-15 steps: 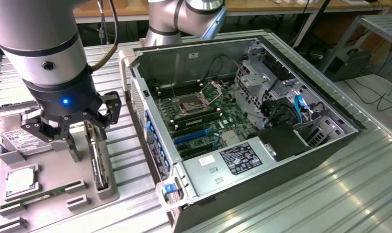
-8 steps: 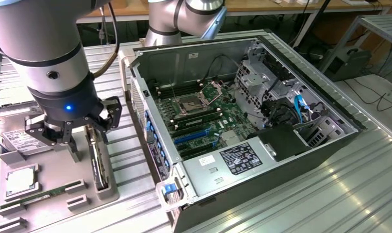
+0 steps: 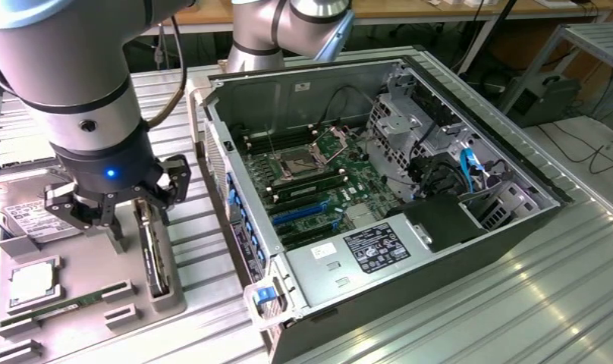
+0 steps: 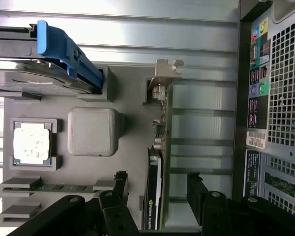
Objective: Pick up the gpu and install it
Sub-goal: 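Pick up the gpu and move the gpu toward the slot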
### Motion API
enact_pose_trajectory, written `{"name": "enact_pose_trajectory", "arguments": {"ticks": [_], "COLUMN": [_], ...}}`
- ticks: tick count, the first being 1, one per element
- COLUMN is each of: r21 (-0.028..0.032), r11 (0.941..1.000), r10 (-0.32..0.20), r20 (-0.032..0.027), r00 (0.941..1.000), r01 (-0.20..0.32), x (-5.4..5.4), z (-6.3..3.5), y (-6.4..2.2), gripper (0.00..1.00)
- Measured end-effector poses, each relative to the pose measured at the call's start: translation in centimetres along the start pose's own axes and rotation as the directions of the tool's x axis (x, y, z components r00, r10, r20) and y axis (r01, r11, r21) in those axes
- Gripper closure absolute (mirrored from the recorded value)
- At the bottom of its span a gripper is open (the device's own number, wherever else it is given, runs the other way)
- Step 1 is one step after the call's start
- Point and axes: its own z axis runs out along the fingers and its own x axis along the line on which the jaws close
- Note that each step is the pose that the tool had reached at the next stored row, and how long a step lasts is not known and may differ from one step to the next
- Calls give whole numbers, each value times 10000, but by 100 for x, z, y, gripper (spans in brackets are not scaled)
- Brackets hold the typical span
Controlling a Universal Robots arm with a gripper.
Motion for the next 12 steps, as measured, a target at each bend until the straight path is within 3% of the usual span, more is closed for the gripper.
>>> {"name": "enact_pose_trajectory", "arguments": {"ticks": [12], "r21": [18], "r11": [10000], "r10": [-1], "r20": [-4], "r00": [10000], "r01": [1], "x": [7], "z": [265], "y": [-41], "gripper": [40]}}
